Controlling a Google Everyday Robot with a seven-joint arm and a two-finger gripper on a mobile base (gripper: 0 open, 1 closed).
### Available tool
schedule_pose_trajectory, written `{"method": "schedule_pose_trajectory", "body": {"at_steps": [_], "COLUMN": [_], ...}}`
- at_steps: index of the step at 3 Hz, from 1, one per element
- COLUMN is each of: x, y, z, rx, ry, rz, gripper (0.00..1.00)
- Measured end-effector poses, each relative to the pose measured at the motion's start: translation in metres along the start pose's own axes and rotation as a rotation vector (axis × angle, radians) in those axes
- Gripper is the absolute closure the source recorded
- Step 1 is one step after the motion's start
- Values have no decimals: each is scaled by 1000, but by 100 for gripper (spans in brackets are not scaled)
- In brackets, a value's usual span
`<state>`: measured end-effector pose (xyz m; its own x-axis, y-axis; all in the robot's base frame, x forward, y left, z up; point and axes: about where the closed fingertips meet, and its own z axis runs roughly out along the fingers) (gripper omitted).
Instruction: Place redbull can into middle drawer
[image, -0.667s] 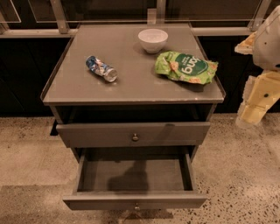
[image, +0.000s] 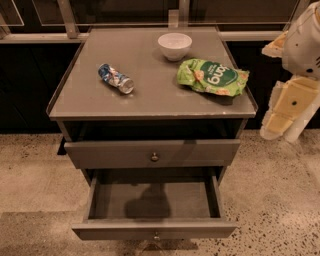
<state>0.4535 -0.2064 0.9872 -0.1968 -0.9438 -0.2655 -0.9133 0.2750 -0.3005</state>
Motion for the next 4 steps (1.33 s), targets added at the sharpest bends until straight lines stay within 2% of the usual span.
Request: {"method": "schedule_pose_trajectory", "body": {"at_steps": [2,3,4], "x": [-54,-56,-56], "y": [-61,-64,-63], "z": [41,44,54], "rx": [61,64,87], "ry": [-252,-261,-287], "rz": [3,7,60], "gripper": [0,0,0]}}
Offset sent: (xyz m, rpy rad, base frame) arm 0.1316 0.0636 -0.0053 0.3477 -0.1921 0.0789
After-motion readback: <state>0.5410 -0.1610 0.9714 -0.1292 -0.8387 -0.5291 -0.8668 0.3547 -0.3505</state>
